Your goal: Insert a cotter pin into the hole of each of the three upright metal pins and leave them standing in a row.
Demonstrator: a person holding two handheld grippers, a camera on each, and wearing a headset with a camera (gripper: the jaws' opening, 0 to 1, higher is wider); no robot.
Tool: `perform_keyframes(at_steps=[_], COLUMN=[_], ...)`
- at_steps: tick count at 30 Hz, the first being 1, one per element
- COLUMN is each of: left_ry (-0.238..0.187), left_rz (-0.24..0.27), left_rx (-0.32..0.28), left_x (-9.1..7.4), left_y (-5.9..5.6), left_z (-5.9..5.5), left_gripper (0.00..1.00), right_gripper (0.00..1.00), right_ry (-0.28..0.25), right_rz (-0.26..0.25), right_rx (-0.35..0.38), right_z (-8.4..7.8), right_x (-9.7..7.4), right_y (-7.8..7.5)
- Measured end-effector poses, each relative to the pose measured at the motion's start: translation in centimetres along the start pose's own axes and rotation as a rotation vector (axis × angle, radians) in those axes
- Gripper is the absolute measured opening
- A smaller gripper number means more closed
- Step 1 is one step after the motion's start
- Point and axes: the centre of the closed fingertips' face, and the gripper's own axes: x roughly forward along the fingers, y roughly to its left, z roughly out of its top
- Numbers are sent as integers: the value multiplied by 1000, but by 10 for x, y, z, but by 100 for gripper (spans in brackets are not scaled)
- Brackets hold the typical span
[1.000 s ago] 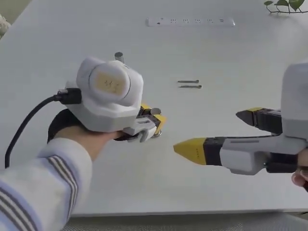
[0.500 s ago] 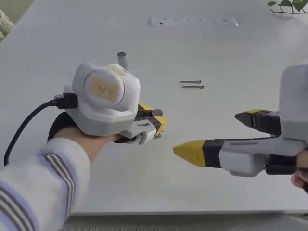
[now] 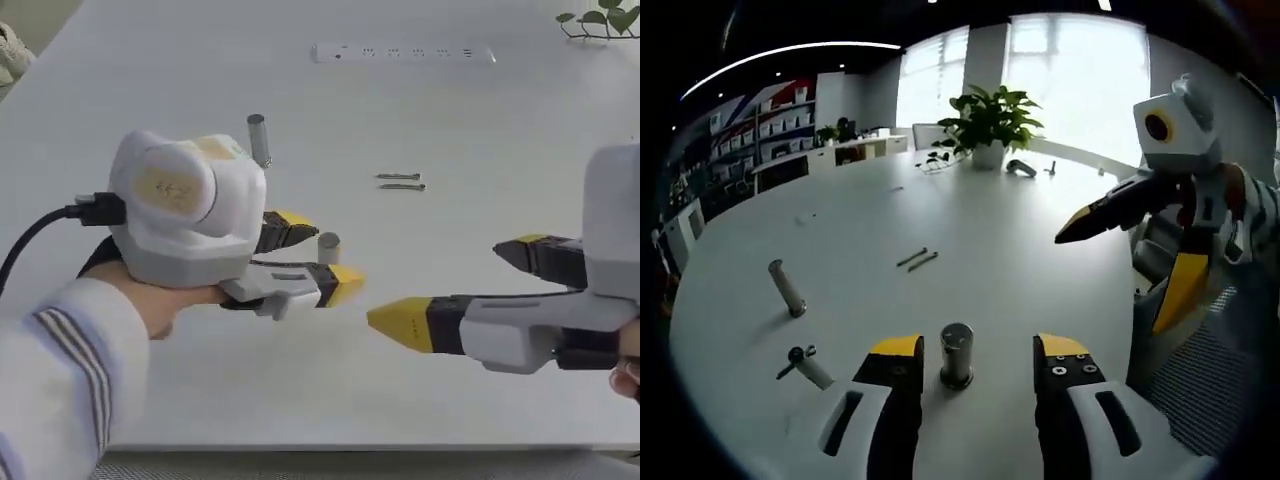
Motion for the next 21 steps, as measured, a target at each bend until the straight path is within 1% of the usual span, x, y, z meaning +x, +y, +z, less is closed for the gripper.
perform_keyframes(at_steps=[2, 3, 5, 6, 8, 10, 12, 13, 15, 18, 19, 21], left_ry=[5, 15, 22, 26, 30, 26, 27, 29, 32, 9, 7, 7], left_rz=[-13, -16, -9, -8, 4, 2, -8, -17, -39, -64, -67, -68], left_rx=[3, 5, 15, 13, -11, -17, -15, -10, 1, -9, -10, -7], left_x=[-6, -9, -17, -20, -27, -34, -36, -38, -42, -47, -48, -50], left_y=[-1, 0, 3, 4, 8, 9, 6, 4, -2, -11, -12, -15], left_z=[-3, -7, -12, -14, -18, -22, -23, -24, -25, -22, -21, -21], left_gripper=[49, 53, 64, 67, 68, 69, 76, 81, 86, 95, 98, 99], right_gripper=[89, 89, 89, 89, 89, 89, 89, 89, 89, 89, 89, 89], right_ry=[-2, -4, -4, -4, -4, -1, 3, 3, 9, 14, 16, 21], right_rz=[0, -1, -4, -7, -13, -20, -25, -25, -30, -30, -29, -30], right_rx=[2, 3, 5, 7, 10, 11, 8, 8, 2, -8, -10, -16], right_z=[1, 1, 2, 2, 2, 2, 2, 2, 2, 3, 2, 2], right_x=[-1, -2, -3, -4, -5, -7, -8, -8, -9, -9, -10, -10], right_y=[-1, -2, -4, -6, -9, -11, -13, -14, -15, -17, -17, -17])
